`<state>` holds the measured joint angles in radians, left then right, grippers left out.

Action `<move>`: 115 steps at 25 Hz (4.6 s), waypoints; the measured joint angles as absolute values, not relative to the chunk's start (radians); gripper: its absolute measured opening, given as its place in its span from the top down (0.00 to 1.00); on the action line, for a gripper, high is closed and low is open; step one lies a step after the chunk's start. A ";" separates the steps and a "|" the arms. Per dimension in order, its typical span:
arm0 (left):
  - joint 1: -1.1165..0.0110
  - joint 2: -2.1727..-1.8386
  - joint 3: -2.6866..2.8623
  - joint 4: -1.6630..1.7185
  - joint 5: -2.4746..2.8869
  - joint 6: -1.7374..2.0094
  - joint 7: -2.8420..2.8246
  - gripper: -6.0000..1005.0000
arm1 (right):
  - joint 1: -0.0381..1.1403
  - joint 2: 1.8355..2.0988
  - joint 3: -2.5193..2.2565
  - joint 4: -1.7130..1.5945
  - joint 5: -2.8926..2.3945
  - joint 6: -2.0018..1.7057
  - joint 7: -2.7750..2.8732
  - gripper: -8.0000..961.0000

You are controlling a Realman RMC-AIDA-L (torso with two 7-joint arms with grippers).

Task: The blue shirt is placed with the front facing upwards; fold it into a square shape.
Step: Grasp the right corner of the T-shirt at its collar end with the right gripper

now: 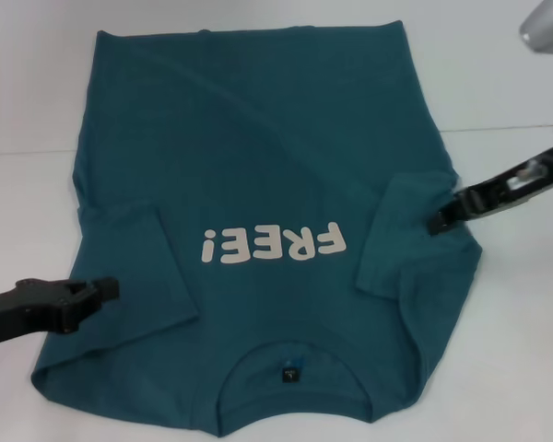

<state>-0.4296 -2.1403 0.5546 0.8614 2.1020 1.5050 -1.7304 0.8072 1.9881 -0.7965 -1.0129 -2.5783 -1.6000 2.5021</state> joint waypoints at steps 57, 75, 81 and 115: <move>-0.386 -2.156 0.539 0.874 2.086 1.522 -1.743 0.93 | 0.831 2.088 -1.125 -0.820 -2.787 -1.205 2.658 0.32; -0.388 -2.151 0.529 0.868 2.087 1.520 -1.739 0.92 | 0.849 2.086 -1.127 -0.812 -2.837 -1.238 2.701 0.85; -0.385 -2.151 0.529 0.875 2.087 1.520 -1.739 0.92 | 0.822 2.086 -1.083 -0.880 -2.814 -1.281 2.696 0.93; -0.335 -2.158 0.423 1.039 2.079 1.579 -2.013 0.52 | 0.600 2.048 -0.797 -1.028 -2.539 -1.379 2.520 0.97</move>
